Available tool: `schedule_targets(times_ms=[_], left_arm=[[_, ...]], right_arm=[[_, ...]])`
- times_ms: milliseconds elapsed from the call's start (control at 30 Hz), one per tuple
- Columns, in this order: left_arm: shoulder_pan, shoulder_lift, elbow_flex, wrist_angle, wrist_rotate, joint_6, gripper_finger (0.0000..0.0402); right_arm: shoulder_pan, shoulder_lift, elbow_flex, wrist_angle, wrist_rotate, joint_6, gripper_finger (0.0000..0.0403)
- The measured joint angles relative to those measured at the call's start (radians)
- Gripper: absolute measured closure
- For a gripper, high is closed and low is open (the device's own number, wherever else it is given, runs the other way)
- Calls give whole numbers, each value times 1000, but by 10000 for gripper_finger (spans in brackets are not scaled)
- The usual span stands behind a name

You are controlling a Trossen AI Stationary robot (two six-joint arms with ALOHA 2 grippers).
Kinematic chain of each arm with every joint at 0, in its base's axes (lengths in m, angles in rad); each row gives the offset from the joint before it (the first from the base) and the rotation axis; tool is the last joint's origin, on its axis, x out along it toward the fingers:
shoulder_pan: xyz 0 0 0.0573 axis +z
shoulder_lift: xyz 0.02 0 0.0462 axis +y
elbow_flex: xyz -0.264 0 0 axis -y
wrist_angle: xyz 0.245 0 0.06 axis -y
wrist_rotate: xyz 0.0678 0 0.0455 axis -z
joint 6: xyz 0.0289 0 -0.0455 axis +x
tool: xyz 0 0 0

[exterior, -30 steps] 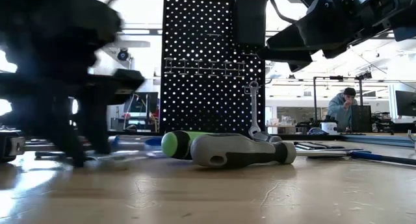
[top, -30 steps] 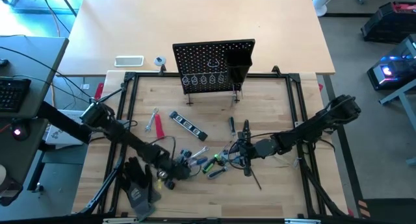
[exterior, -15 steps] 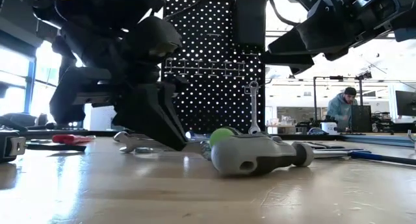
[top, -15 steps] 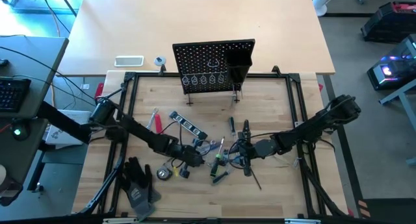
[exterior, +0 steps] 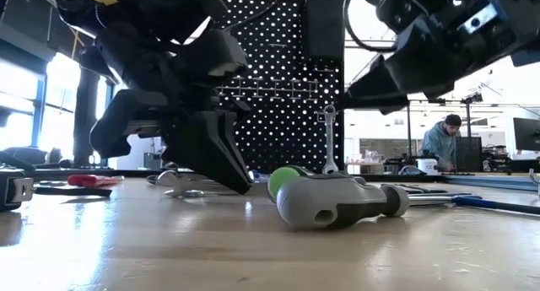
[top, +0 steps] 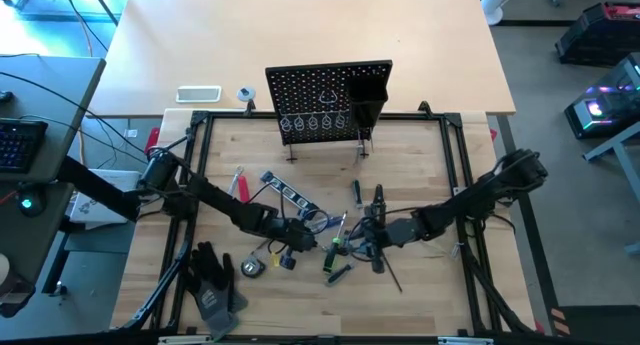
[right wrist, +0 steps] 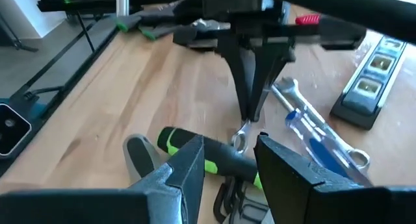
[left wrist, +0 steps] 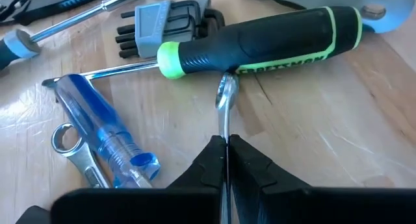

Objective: Hang tools onto peg board
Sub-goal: Hang the bottom wrench onto the pegboard

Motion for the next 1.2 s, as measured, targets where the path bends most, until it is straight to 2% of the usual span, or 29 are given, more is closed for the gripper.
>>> schedule_targets(times_ms=[233, 500, 833, 1200], left_arm=[[3, 0, 2, -29, 3, -3, 397], [38, 33, 3, -27, 65, -45, 396], [51, 59, 4, 11, 67, -45, 395], [77, 65, -1, 0, 68, -51, 347]], right_arm=[[-1, 44, 0, 67, -2, -12, 269], [-13, 45, 22, 62, -4, -34, 269], [-13, 45, 25, 58, -7, -34, 269], [-13, 45, 25, 58, -6, -32, 269]])
